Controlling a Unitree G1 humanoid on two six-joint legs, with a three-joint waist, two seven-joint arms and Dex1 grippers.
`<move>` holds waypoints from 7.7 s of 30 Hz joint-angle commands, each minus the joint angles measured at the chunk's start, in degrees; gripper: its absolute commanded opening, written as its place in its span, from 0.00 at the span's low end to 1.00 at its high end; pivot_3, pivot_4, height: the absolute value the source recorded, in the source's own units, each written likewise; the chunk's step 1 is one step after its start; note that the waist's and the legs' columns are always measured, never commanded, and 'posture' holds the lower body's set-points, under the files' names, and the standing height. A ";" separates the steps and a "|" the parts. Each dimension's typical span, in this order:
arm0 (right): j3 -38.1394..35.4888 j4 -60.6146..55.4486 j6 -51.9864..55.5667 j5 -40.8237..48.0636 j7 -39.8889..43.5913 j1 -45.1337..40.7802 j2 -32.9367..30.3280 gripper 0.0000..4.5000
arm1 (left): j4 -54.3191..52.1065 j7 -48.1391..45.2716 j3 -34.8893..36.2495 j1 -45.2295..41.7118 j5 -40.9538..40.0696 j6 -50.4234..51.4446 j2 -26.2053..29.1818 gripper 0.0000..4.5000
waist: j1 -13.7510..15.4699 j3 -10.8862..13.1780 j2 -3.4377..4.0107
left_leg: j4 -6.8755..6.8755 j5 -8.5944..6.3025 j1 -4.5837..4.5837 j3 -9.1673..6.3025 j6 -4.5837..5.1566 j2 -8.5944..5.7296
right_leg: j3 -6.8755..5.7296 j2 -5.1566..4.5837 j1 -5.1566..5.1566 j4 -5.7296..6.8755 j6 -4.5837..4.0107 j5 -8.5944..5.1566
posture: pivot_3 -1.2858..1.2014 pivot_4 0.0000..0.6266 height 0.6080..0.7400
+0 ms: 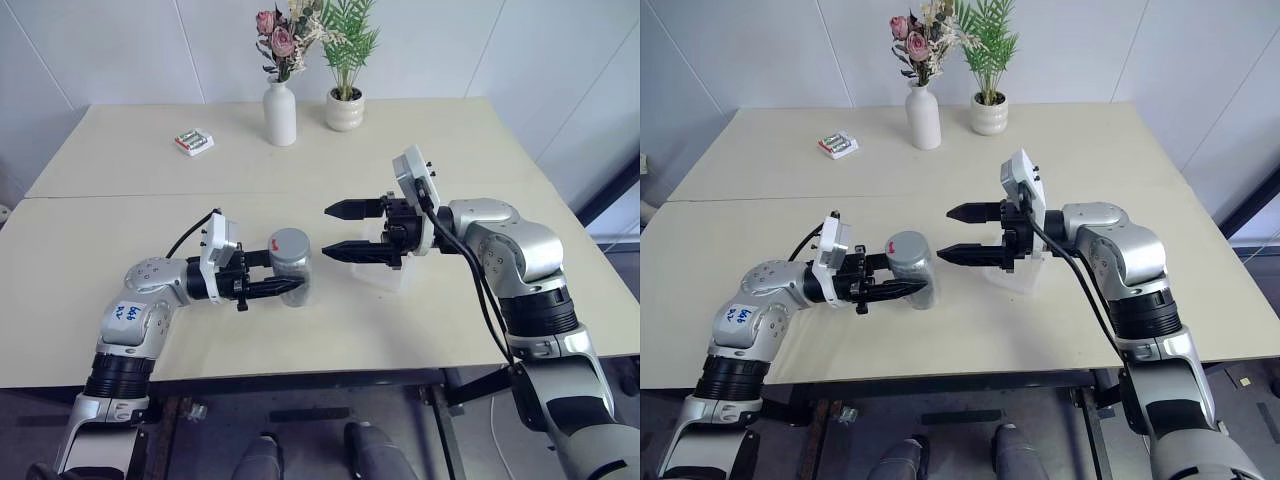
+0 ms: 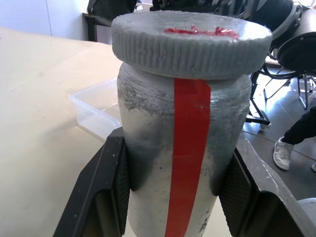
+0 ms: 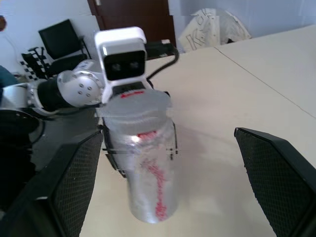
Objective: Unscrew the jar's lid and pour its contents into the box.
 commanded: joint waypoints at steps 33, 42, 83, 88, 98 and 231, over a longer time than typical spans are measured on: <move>6.26 3.42 -4.06 -4.97 0.90 -5.29 9.10 1.00 | -3.26 0.31 0.70 0.22 -1.62 0.16 0.04 0.44 | -0.02 0.00 0.00 | 0.01 0.00 0.00 -0.01 0.00 0.00 | -0.01 0.00 0.00 0.01 0.00 0.00 | 0.52 0.24 1.00; 6.37 4.10 -4.29 -4.94 1.29 -5.65 10.02 0.87 | -3.65 0.70 0.82 0.35 -1.62 0.24 0.03 0.44 | -0.03 0.00 0.00 | 0.01 0.00 0.00 -0.02 0.00 0.00 | -0.02 0.00 -0.01 0.01 0.00 0.00 | 0.52 0.24 1.00; -20.03 17.67 -16.37 -7.53 -16.56 0.21 -8.43 0.65 | -4.29 0.56 1.10 2.12 -2.70 0.67 1.19 0.44 | 0.58 0.02 0.03 | -0.20 -0.01 -0.05 0.05 0.02 -0.03 | 0.02 -0.05 0.03 -0.30 0.02 0.01 | 0.52 0.24 1.00; -25.15 19.99 -23.13 -9.36 -22.97 7.94 -8.89 0.65 | -2.74 0.27 0.93 0.77 -2.23 0.21 0.64 0.44 | -0.89 0.04 0.07 | -0.25 -0.02 0.07 0.38 0.05 0.00 | 0.31 0.00 -0.03 -0.20 0.04 0.01 | 0.52 0.24 1.00; -25.68 21.00 -32.69 -13.85 -33.70 20.56 -2.72 0.65 | -1.07 -0.23 0.33 -0.95 -1.99 -0.39 0.10 0.44 | -1.84 0.05 0.09 | -0.02 0.02 0.16 0.67 0.12 0.00 | 0.69 0.08 0.02 -0.16 0.22 0.12 | 0.52 0.24 1.00; -6.68 -28.14 -11.43 6.71 -13.69 23.66 -8.72 0.99 | 15.49 54.57 18.42 -1.54 18.60 -8.25 -4.20 0.44 | 0.06 0.47 -0.88 | 2.11 -1.14 0.19 2.09 0.96 -0.03 | 2.23 0.15 0.07 0.70 1.13 0.32 | 0.52 0.24 1.00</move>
